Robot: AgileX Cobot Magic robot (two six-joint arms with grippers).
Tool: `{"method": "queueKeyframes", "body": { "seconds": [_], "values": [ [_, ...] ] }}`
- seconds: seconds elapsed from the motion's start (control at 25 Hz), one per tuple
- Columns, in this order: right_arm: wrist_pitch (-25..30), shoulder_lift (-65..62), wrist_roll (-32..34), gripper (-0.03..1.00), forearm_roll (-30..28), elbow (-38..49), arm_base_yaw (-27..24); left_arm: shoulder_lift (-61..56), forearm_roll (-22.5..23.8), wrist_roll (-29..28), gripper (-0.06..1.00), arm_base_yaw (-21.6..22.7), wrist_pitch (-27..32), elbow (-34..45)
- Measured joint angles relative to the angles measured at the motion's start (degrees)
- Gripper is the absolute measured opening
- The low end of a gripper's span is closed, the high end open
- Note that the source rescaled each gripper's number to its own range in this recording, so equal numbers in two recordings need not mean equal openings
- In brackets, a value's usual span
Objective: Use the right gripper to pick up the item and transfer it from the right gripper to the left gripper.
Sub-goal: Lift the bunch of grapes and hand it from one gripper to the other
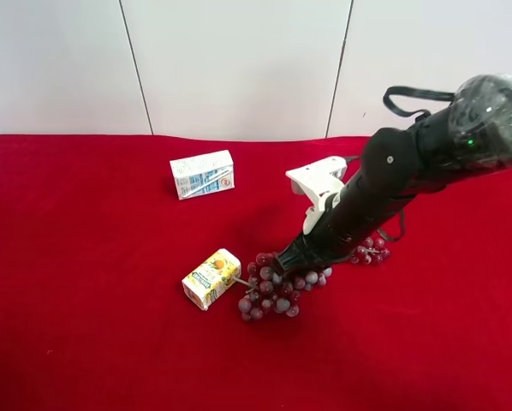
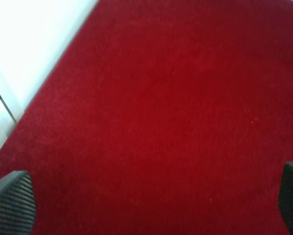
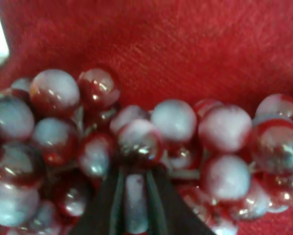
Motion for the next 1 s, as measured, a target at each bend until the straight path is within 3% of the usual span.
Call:
{"method": "queueKeyframes", "body": {
  "seconds": [0.52,1.0],
  "values": [
    [-0.15,-20.01,-1.73,0.01,4.24,-0.1,0.0,0.0,0.0,0.0,1.0,0.0,0.0,0.0],
    [14.76,-23.17,-12.63,0.01,16.86,-19.9,0.0,0.0,0.0,0.0,1.0,0.0,0.0,0.0]
  ]
}}
